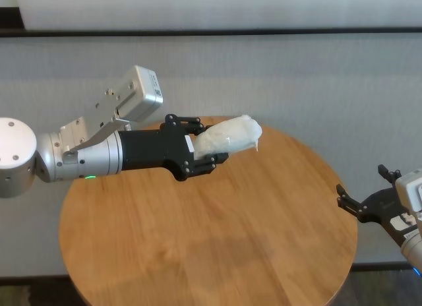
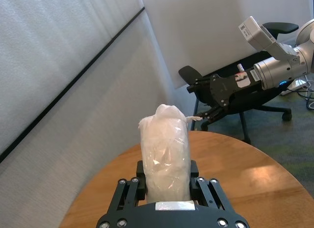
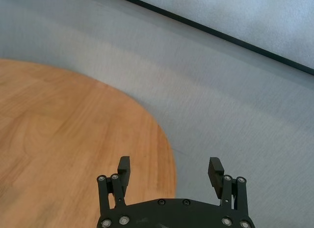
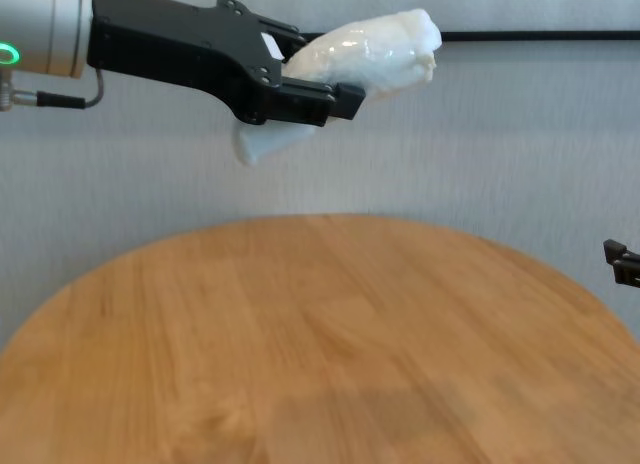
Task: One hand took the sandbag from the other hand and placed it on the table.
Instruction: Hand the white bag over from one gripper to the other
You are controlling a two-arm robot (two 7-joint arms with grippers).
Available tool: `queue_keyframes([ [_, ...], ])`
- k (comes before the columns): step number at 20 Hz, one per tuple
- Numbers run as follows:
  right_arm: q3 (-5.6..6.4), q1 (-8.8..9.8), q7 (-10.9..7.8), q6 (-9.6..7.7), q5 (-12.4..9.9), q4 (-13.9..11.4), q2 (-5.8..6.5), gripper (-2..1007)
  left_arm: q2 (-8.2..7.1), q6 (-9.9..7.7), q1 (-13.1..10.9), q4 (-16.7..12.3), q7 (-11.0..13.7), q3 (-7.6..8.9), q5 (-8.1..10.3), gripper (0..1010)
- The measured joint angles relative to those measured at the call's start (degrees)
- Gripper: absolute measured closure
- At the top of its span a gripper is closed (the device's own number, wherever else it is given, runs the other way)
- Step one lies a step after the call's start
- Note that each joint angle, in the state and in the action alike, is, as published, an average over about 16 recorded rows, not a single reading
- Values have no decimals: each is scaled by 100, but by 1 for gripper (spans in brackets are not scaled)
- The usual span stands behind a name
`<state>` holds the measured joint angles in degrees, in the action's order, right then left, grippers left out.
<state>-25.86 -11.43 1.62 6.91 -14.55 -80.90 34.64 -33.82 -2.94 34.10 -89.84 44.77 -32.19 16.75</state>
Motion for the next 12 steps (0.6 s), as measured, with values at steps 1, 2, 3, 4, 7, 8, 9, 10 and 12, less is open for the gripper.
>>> queue_keyframes([
  [1,0,0,0,0,0,0,0,4,0,0,0,0,0,0,-1,495],
  [2,0,0,0,0,0,0,0,4,0,-1,0,-1,0,1,-1,495],
  [3,0,0,0,0,0,0,0,4,0,-1,0,-1,0,1,-2,495],
  [4,0,0,0,0,0,0,0,4,0,-1,0,-2,0,1,-2,495],
  [7,0,0,0,0,0,0,0,4,0,-2,0,-3,0,2,-4,495],
  [8,0,0,0,0,0,0,0,4,0,-2,0,-3,0,2,-5,495],
  [9,0,0,0,0,0,0,0,4,1,-2,0,-3,0,2,-5,495],
  [10,0,0,0,0,0,0,0,4,1,-2,0,-3,0,2,-6,495],
  [12,0,0,0,0,0,0,0,4,1,-2,0,-4,0,2,-7,495],
])
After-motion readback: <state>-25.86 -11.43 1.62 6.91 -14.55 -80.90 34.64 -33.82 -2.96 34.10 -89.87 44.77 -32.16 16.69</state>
